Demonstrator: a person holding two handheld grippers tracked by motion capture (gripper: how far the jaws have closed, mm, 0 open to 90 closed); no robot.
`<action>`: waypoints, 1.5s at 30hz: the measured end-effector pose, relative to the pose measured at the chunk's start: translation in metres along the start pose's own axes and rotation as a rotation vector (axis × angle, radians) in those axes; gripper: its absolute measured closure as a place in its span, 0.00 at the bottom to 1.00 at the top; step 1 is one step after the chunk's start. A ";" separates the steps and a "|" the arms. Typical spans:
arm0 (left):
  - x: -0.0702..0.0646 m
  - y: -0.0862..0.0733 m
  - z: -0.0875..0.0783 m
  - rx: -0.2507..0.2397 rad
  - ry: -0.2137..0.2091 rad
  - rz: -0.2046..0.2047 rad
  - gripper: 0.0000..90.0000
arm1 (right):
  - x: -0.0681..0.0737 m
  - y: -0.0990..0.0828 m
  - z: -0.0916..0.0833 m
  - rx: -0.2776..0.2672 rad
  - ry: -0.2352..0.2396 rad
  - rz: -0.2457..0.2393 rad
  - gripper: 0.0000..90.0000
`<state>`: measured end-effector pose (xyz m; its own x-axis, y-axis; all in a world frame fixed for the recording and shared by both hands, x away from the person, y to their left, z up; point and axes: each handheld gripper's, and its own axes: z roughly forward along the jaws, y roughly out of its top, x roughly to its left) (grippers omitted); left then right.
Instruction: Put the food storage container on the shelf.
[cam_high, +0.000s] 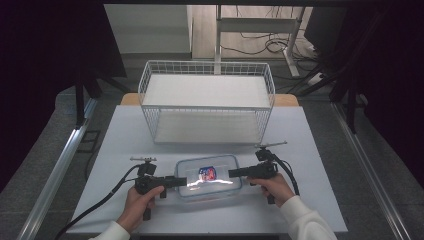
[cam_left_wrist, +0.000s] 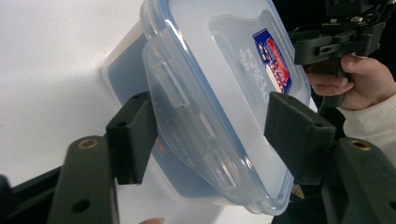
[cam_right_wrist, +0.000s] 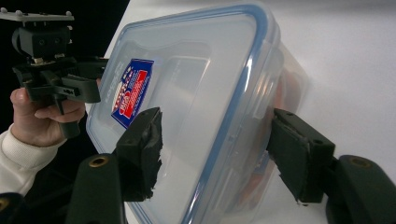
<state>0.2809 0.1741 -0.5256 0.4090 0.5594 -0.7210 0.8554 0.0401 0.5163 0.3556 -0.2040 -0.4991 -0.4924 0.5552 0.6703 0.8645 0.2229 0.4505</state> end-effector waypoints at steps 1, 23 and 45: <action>-0.001 0.000 -0.001 -0.002 -0.001 0.000 0.41 | 0.001 -0.001 -0.001 0.001 -0.001 -0.002 0.43; -0.017 -0.001 -0.010 -0.018 0.015 0.028 0.54 | 0.022 -0.017 -0.019 -0.055 -0.050 0.022 0.53; -0.022 0.017 -0.015 -0.033 0.012 0.086 0.56 | 0.030 -0.010 -0.026 -0.117 -0.062 -0.035 0.54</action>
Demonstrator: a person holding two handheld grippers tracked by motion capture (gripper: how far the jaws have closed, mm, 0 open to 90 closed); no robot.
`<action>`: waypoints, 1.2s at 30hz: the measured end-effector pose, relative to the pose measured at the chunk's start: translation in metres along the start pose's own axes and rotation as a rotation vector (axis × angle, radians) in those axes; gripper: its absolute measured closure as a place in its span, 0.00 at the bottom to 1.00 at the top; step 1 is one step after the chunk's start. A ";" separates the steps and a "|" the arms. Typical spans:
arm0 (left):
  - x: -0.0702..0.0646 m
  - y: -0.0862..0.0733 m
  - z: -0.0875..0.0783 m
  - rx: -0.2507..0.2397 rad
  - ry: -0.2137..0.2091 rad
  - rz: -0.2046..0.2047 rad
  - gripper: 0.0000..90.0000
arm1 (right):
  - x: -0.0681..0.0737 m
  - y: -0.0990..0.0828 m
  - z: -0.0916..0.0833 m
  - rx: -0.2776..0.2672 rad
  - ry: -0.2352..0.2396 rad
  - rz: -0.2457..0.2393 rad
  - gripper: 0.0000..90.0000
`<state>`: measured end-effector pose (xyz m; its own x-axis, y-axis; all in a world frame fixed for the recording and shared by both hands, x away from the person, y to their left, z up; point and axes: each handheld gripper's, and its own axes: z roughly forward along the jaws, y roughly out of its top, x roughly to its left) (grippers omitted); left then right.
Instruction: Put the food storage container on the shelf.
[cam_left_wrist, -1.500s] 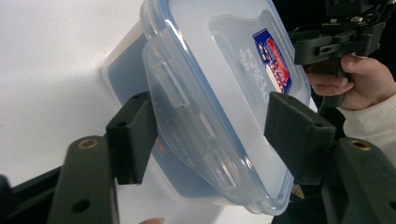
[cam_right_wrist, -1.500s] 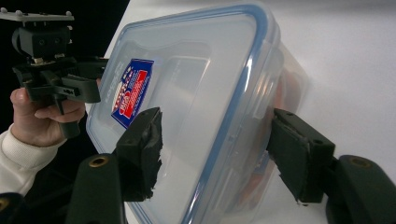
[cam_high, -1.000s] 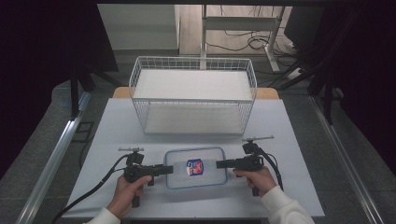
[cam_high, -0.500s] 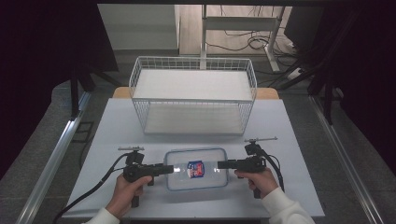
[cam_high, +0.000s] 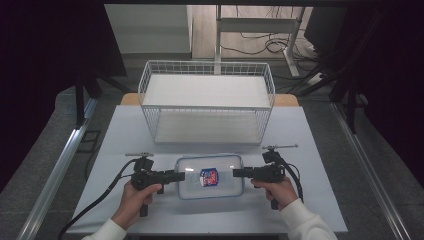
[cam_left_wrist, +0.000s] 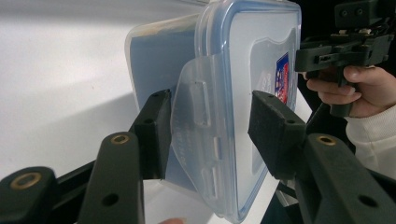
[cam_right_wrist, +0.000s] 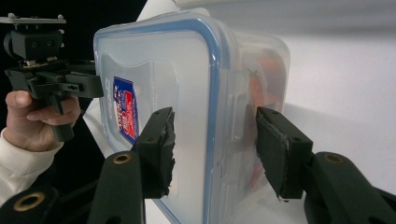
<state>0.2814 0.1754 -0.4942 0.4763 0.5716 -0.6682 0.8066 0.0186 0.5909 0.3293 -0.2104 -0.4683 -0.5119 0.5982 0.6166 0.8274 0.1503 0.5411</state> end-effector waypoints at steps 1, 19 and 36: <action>0.000 0.002 0.000 -0.001 -0.001 0.002 0.56 | 0.000 0.003 -0.001 -0.008 0.000 -0.006 0.54; 0.025 0.056 0.015 0.004 -0.003 0.064 0.56 | -0.018 0.042 0.007 -0.073 -0.020 -0.039 0.54; 0.056 0.090 0.028 -0.009 -0.008 0.073 0.56 | -0.039 0.074 0.027 -0.107 -0.021 -0.040 0.54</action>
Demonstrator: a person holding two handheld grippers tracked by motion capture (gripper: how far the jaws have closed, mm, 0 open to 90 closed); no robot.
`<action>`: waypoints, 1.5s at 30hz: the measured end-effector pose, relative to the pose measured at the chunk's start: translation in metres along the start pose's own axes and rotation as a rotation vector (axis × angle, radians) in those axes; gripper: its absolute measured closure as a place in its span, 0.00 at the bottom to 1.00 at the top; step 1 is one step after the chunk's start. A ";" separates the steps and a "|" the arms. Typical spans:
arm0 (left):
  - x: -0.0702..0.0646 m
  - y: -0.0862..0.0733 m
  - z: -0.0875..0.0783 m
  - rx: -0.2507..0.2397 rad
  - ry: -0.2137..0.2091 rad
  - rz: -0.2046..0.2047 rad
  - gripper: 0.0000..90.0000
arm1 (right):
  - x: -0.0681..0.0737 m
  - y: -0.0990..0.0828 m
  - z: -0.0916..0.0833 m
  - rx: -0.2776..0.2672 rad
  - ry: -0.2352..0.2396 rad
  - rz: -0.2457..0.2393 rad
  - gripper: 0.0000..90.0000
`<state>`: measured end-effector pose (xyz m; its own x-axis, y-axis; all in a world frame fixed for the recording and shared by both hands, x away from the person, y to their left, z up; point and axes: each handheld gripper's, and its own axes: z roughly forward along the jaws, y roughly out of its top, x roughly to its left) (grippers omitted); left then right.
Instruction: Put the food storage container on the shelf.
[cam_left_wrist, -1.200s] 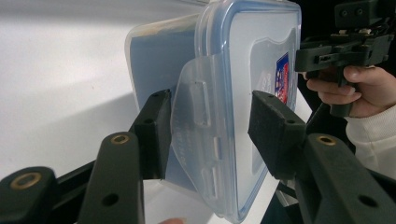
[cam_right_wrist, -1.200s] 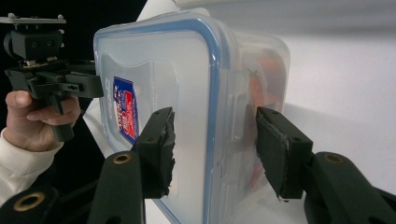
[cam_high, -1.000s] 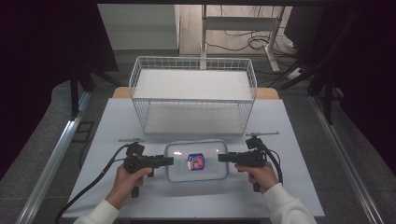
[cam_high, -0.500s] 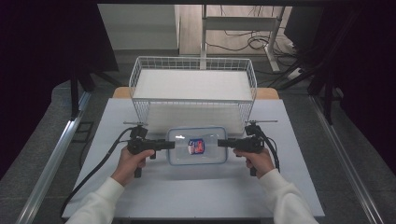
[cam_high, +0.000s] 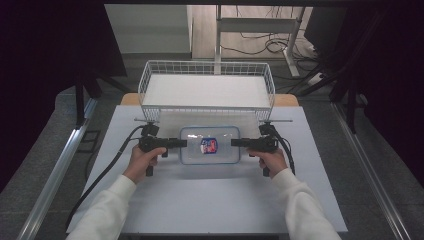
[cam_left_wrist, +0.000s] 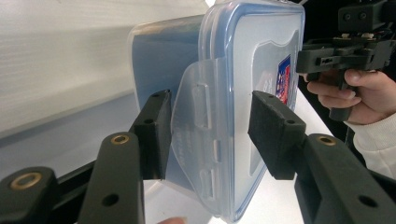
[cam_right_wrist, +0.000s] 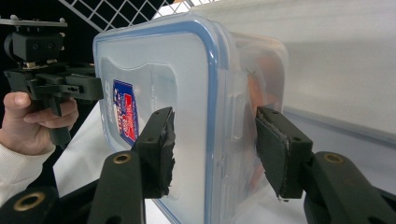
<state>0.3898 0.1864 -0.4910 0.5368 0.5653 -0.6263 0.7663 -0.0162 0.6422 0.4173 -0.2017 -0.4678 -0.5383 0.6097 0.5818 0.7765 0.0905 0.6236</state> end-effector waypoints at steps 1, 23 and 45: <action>0.002 0.000 0.001 0.002 -0.002 -0.004 0.56 | -0.001 0.000 0.001 0.000 -0.001 0.001 0.54; 0.020 0.000 0.016 -0.022 0.012 -0.099 0.54 | -0.015 -0.004 0.018 -0.045 -0.045 0.076 0.50; 0.029 0.000 0.022 -0.057 0.008 -0.140 0.52 | -0.019 -0.006 0.027 -0.078 -0.075 0.119 0.45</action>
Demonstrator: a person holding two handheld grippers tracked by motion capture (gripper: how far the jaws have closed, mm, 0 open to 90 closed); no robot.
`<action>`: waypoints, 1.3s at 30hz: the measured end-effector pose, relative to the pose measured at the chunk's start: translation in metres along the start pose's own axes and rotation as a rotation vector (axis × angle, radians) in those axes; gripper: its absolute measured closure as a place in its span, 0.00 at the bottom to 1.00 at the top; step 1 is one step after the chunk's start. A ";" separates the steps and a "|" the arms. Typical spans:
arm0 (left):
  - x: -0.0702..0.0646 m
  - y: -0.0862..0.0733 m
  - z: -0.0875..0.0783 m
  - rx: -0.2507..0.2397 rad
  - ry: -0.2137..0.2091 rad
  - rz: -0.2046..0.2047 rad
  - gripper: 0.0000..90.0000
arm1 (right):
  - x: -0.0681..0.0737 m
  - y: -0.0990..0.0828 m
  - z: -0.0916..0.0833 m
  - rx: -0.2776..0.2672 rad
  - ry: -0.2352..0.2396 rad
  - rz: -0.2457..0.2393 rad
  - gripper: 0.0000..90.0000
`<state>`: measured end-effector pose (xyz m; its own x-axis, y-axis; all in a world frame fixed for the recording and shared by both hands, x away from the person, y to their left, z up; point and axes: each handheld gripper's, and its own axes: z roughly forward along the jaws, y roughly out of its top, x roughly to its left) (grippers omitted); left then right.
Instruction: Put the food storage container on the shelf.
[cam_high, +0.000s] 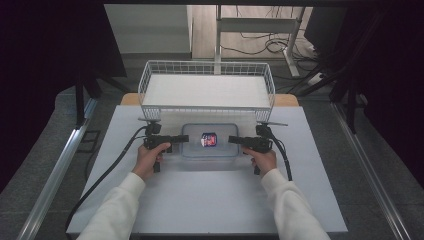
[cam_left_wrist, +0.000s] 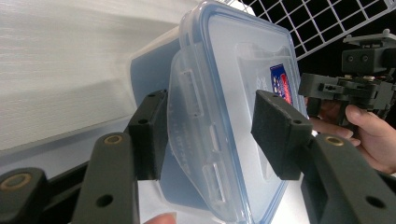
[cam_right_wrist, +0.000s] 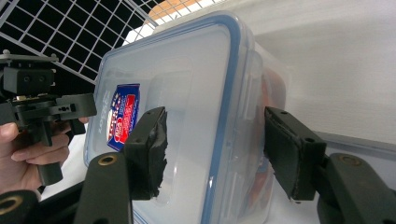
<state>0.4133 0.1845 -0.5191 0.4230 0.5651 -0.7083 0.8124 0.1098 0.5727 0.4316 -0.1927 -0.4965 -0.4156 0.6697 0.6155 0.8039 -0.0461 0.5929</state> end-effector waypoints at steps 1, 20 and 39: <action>0.000 0.000 0.000 0.000 0.000 0.000 0.52 | 0.000 0.000 0.000 0.000 0.000 0.000 0.45; -0.035 -0.013 -0.014 -0.015 0.111 0.174 0.27 | 0.022 -0.011 -0.032 -0.056 -0.118 -0.197 0.33; -0.084 -0.097 -0.068 0.040 0.286 0.399 0.27 | 0.059 -0.063 -0.065 0.033 -0.158 -0.485 0.70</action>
<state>0.2717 0.1818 -0.4870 0.5816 0.7592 -0.2922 0.6269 -0.1893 0.7557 0.3290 -0.1989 -0.4635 -0.6766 0.7125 0.1858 0.5485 0.3194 0.7728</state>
